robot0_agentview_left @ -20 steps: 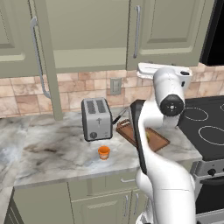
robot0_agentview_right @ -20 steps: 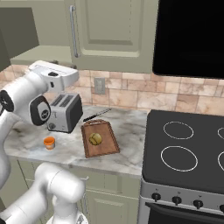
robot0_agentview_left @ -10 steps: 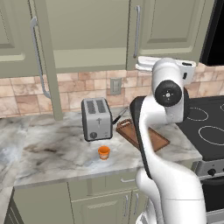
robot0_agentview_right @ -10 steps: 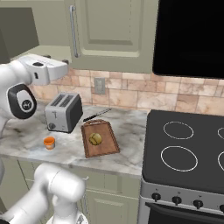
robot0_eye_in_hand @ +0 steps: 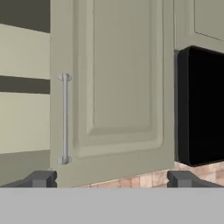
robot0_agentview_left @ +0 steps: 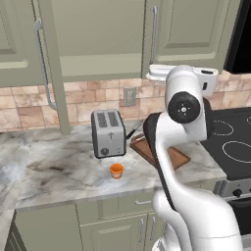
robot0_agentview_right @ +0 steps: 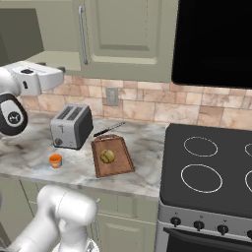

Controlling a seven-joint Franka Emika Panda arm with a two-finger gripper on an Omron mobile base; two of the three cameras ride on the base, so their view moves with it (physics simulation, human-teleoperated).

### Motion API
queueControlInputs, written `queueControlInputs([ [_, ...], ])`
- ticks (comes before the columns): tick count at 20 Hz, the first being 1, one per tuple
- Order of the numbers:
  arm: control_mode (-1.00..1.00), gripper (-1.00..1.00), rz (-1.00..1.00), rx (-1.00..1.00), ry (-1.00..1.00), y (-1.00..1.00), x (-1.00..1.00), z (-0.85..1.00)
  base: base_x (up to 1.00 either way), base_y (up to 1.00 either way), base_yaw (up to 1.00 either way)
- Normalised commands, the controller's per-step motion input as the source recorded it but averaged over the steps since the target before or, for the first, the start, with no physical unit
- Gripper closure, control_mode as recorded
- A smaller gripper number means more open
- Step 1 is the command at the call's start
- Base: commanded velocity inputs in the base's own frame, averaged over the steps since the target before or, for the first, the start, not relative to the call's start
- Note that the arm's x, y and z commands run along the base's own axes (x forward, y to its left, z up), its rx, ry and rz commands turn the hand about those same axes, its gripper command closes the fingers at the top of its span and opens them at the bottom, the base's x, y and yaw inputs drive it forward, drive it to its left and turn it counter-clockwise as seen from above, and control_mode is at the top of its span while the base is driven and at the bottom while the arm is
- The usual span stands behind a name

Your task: Pick the bread, place it on the cutting board, pick the jam, place it on the counter, and close the cabinet.

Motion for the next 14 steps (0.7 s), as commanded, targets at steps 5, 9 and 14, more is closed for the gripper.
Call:
queueControlInputs([
  [5,-1.00,-1.00,0.00,-0.02,0.00,0.22,-0.21,0.00,0.00,0.00,0.00],
  [9,-1.00,-1.00,0.00,0.00,0.00,0.19,-0.22,0.00,0.00,0.00,0.00],
  [14,-1.00,-1.00,0.00,0.00,0.00,0.16,-0.27,0.00,0.00,0.00,0.00],
])
